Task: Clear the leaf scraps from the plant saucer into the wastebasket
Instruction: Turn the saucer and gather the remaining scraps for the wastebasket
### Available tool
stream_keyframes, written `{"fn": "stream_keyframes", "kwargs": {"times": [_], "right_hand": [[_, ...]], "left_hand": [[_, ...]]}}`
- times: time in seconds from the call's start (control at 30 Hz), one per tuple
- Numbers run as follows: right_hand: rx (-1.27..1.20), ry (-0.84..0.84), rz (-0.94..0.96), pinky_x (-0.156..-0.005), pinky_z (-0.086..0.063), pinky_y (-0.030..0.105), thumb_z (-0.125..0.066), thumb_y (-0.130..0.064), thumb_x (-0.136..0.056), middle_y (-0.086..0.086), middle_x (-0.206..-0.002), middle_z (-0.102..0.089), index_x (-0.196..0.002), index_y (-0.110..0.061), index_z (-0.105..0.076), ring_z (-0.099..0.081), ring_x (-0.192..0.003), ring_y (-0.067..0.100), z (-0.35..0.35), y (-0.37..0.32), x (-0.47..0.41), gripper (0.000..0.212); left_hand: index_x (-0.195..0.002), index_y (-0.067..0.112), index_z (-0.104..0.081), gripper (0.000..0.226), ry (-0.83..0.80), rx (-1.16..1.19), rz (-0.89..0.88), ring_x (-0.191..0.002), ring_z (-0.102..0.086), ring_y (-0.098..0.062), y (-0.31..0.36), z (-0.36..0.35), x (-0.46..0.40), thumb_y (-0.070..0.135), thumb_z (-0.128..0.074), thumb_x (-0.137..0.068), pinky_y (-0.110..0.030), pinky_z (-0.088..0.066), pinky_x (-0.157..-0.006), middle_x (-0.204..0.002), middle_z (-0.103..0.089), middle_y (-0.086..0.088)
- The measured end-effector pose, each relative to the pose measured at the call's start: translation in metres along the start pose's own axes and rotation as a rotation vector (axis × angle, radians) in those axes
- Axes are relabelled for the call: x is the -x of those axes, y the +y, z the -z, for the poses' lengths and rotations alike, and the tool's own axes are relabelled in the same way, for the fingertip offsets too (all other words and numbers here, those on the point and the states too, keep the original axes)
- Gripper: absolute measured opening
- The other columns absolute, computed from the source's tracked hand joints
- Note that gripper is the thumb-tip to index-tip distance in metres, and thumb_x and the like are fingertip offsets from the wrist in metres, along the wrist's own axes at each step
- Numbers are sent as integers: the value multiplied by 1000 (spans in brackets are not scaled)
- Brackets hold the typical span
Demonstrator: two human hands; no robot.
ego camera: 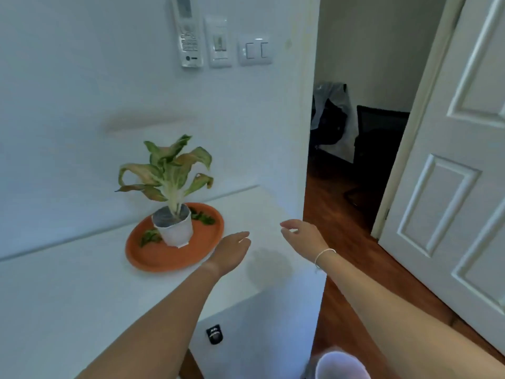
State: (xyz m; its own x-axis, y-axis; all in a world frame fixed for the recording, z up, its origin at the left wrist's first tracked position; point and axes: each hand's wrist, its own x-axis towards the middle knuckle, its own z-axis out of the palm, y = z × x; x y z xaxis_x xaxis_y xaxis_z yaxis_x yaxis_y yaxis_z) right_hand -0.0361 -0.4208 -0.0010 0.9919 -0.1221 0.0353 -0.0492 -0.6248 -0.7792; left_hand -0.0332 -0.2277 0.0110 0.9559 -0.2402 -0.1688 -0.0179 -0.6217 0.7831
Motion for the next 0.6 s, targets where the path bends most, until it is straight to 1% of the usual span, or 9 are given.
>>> {"fn": "stream_keyframes", "kwargs": {"times": [0.03, 0.1, 0.17, 0.23, 0.33, 0.4, 0.5, 0.53, 0.6], "right_hand": [[11, -14, 26, -89, -40, 20, -51, -27, -91, -1, -125, -64, -119, -19, -64, -60, -109, 16, -18, -13, 5, 32], [40, -42, 67, -89, -40, 20, -52, -27, -91, -1, -125, -63, -119, -20, -64, -60, -108, 16, -51, -34, 13, 32], [42, -73, 85, -91, -42, 23, -52, -27, -90, -1, -126, -62, -120, -20, -63, -58, -109, 16, -79, -48, 21, 32], [36, -112, 85, -93, -42, 25, -52, -28, -91, -1, -127, -61, -120, -21, -62, -57, -109, 15, -104, -58, 28, 32], [45, -156, 66, -95, -43, 26, -51, -28, -91, -2, -129, -59, -122, -21, -61, -56, -110, 15, -127, -68, 29, 33], [58, -157, 55, -98, -43, 28, -51, -28, -91, -2, -129, -59, -123, -20, -60, -57, -112, 17, -134, -72, 20, 34], [19, -120, 28, -95, -42, 27, -52, -27, -90, 2, -126, -62, -121, -16, -61, -58, -111, 20, -140, -77, 4, 34], [-13, -116, 15, -94, -41, 26, -52, -26, -90, 3, -125, -62, -120, -15, -62, -58, -111, 20, -143, -76, -1, 34], [-61, -123, -6, -91, -40, 24, -53, -25, -89, 5, -123, -62, -120, -14, -61, -57, -111, 20, -146, -73, -9, 33]], "left_hand": [[-134, 13, -50, 39, 17, 5, 2, -134, -39, -19, -17, 17, 10, 19, -38, -98, -29, -27, -110, -142, -46, -4], [-104, 16, -62, 23, 59, 11, 19, -106, -48, -17, -45, 44, 29, 17, -39, -97, -33, -37, -93, -109, -54, -2], [-87, 13, -58, 18, 114, 42, 47, -86, -45, -15, -69, 64, 45, 16, -42, -95, -31, -38, -74, -88, -52, 0], [-91, 20, -58, 16, 158, 72, 88, -87, -46, -14, -92, 81, 59, 18, -42, -93, -25, -34, -72, -89, -53, 5], [-79, 35, -51, 24, 214, 87, 126, -84, -43, -6, -112, 101, 70, 19, -42, -93, -13, -31, -66, -82, -44, 21], [-100, 30, -61, 21, 265, 103, 130, -99, -47, -10, -123, 110, 71, 20, -43, -94, -16, -34, -79, -96, -49, 19], [-119, 22, -60, 29, 352, 130, 191, -121, -49, -21, -134, 113, 70, 21, -46, -93, -27, -36, -98, -116, -58, 8], [-119, 21, -60, 29, 381, 146, 225, -121, -50, -23, -137, 114, 68, 20, -48, -93, -30, -37, -100, -118, -59, 3], [-94, 27, -61, 16, 425, 171, 291, -102, -51, -25, -142, 114, 63, 16, -49, -90, -29, -39, -84, -94, -60, 6]]}}
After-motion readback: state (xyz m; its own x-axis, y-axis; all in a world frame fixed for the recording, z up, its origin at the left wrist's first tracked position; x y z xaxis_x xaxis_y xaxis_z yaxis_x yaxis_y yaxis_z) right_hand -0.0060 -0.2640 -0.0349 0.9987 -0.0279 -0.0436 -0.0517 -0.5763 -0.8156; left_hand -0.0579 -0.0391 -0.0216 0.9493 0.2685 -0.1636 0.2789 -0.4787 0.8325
